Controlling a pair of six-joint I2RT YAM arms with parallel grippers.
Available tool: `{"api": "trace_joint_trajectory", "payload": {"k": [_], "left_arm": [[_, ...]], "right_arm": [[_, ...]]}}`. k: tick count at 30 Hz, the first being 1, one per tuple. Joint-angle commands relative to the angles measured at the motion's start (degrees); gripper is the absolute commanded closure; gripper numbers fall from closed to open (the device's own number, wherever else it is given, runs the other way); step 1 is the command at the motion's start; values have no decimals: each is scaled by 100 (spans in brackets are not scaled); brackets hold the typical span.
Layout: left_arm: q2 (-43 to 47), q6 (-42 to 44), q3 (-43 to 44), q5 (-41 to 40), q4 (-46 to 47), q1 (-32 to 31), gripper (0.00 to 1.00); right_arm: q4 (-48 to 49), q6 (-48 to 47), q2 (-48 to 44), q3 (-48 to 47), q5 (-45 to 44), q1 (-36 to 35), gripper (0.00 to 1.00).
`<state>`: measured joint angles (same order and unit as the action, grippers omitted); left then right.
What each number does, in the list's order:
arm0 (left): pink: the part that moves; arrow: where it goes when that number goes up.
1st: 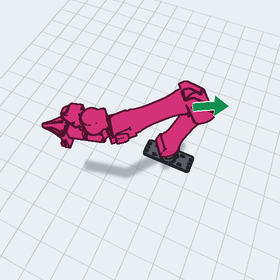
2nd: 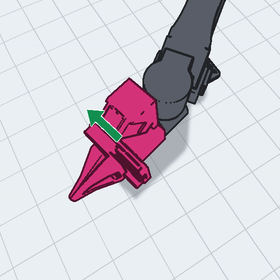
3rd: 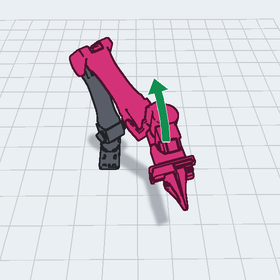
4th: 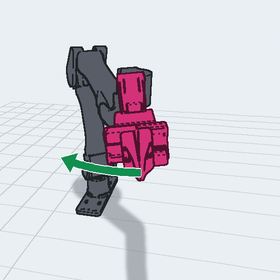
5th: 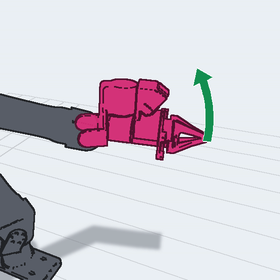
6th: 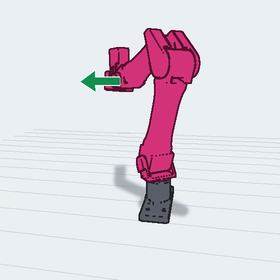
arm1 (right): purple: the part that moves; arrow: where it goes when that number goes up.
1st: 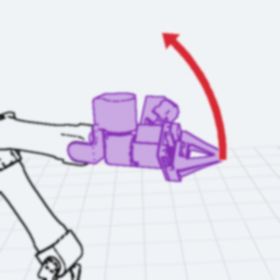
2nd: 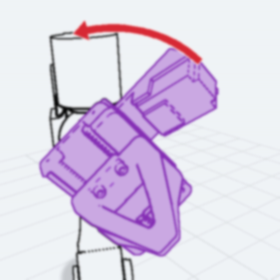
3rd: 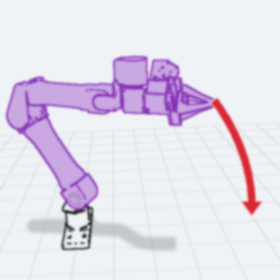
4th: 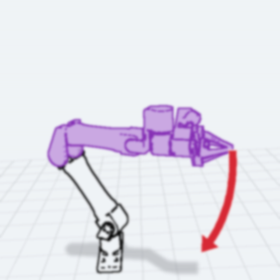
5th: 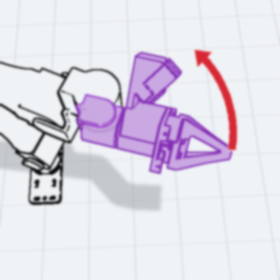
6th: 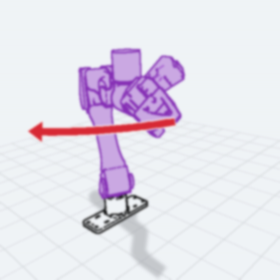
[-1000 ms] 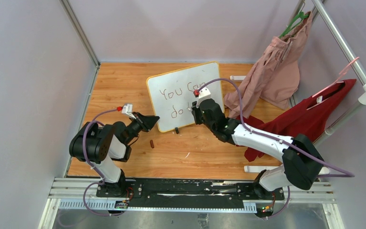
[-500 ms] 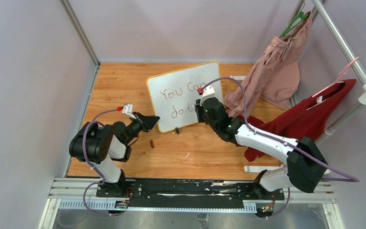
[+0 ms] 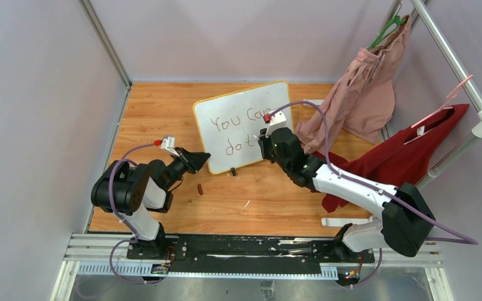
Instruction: Write a sentence on the whiteboard
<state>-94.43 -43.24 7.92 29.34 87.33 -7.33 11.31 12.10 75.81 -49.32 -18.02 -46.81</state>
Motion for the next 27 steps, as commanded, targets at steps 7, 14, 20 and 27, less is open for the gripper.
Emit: {"api": "trace_joint_trajectory", "payload": {"k": [7,14,20,27], "left_arm": [[43,71,16,-51,266,-14,100],[35,79,19,-45,265,-14,100],[55,71,16,-38,260,-14,100],[66,70,10,-51,266,-14,100]], "right_arm": [[272,-65,262,-372,-15,186,100],[250,-31,387,-413,43,243,100],[133,25,434,-347,70,259,100],[74,94,338,-130,131,251,100]]}}
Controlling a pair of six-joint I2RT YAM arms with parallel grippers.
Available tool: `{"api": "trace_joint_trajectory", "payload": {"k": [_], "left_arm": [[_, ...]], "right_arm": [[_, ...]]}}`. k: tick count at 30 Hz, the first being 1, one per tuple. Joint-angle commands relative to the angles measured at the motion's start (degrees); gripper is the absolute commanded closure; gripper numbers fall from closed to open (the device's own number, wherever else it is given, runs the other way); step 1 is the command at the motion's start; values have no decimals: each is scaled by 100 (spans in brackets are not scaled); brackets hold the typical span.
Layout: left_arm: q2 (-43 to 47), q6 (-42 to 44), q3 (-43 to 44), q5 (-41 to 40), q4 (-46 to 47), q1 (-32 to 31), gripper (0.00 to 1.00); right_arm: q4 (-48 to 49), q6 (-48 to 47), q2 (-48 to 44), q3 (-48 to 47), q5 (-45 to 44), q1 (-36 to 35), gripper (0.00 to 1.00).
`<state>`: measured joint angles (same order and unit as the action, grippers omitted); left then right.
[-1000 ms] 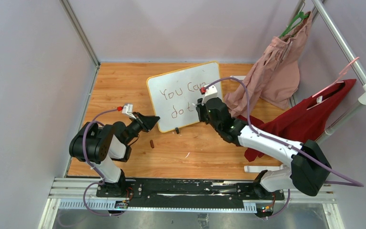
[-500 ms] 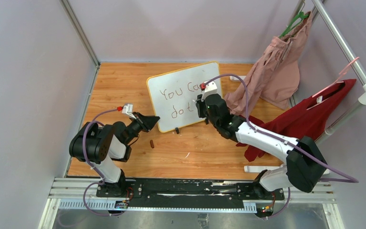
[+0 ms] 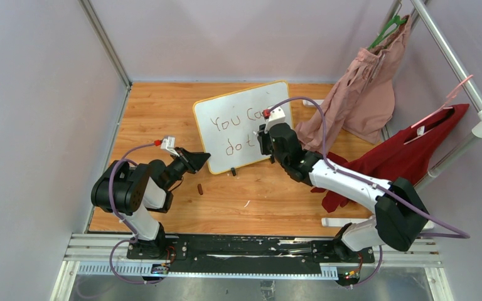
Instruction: Write a sentence on the whiteboard
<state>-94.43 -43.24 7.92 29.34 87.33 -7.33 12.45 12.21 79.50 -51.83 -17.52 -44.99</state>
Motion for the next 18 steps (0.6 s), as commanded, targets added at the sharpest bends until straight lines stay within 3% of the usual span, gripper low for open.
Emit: {"api": "trace_joint_trajectory", "payload": {"k": [1,18], "left_arm": [[70,72,9,-49,265,-14,100],[84,70,-1,-51,260,-14,100]], "right_arm": [[-45,93,-59,166,105,70,100],[-172,310,-263,703,263,20,100]]}}
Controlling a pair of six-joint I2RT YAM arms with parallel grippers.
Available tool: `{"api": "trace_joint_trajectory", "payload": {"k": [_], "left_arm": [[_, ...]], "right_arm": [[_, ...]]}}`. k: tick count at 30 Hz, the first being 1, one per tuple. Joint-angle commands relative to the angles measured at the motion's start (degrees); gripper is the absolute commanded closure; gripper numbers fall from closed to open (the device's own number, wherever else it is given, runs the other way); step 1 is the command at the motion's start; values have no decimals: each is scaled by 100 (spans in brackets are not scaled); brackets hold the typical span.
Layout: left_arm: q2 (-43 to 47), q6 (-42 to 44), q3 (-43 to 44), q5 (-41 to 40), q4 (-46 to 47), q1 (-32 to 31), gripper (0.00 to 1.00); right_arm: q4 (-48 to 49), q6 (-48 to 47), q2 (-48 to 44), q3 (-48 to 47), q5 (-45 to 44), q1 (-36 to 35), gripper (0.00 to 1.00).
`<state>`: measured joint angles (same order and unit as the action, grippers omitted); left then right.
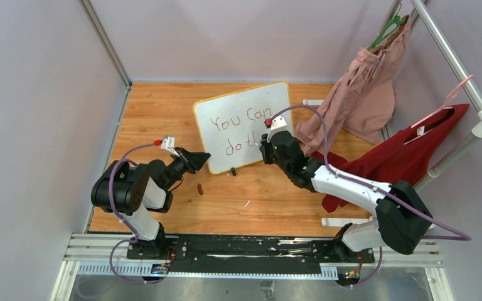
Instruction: Write a sentence on the whiteboard
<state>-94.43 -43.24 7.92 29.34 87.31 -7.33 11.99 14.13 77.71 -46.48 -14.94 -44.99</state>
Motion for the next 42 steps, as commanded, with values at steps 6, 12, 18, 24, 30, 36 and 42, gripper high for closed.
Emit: {"api": "trace_joint_trajectory", "payload": {"k": [6,12,18,24,30,36,42], "left_arm": [[83,75,4,-47,266,-14,100],[93,79,-10,-38,267,-15,100],[83,79,-13,-42,266,-23,100],[83,86,-26,-43,267,-23,100],[94,84,-22,-43,268,-23,100],[123,88,-31,-45,268,-31,100],[118,88,-34,-45,265,-31,100]], "right_arm": [[-127,112,-125,189,-19,23,100],[-150,64,-87,-43,-51,18,100],[-171,45,-16,-293,-53,17,100],[-127,-7,6,-377,-92,25,100],[-127,-52,66,-439,-158,56,100],[-135,-72,112,-484,-206,112,100],[-169,-76,88,-469,-252,193,100]]}}
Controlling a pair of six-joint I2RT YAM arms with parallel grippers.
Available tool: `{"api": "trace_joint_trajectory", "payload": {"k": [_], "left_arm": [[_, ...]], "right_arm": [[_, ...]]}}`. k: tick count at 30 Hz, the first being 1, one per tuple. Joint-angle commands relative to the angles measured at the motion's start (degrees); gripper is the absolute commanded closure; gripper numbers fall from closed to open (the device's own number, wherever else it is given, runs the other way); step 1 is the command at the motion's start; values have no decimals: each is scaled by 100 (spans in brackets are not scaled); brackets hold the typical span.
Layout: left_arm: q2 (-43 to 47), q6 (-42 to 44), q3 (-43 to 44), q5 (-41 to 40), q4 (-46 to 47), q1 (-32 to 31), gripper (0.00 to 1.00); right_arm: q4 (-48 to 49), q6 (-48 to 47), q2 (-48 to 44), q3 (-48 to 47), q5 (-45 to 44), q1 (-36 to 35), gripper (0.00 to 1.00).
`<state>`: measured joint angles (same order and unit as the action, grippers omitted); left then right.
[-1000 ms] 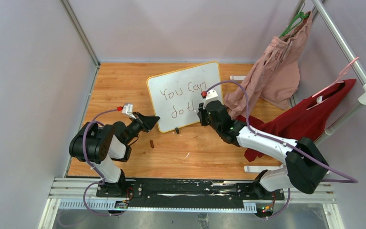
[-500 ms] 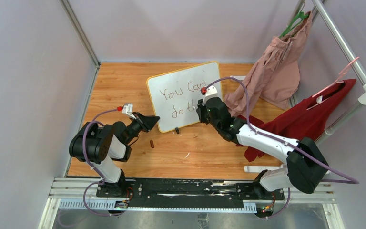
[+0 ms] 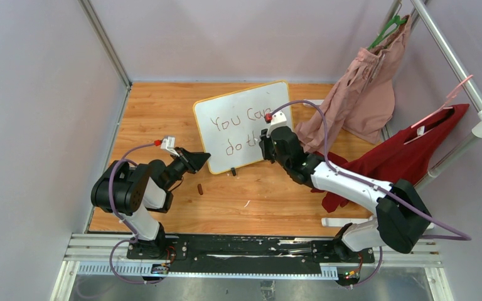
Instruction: Write a sentence on the whiteboard
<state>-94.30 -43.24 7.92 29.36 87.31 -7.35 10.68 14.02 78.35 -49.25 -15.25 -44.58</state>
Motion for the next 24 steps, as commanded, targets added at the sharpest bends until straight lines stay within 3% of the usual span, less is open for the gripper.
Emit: {"api": "trace_joint_trajectory", "payload": {"k": [1,24], "left_arm": [[97,88,-30,-45,262,-29,100],[111,88,-33,-54,267,-29,100]], "right_arm": [[-46,-53,9,-178,-234,163,100],[-145,23,-202,162,-175,231,100]]}}
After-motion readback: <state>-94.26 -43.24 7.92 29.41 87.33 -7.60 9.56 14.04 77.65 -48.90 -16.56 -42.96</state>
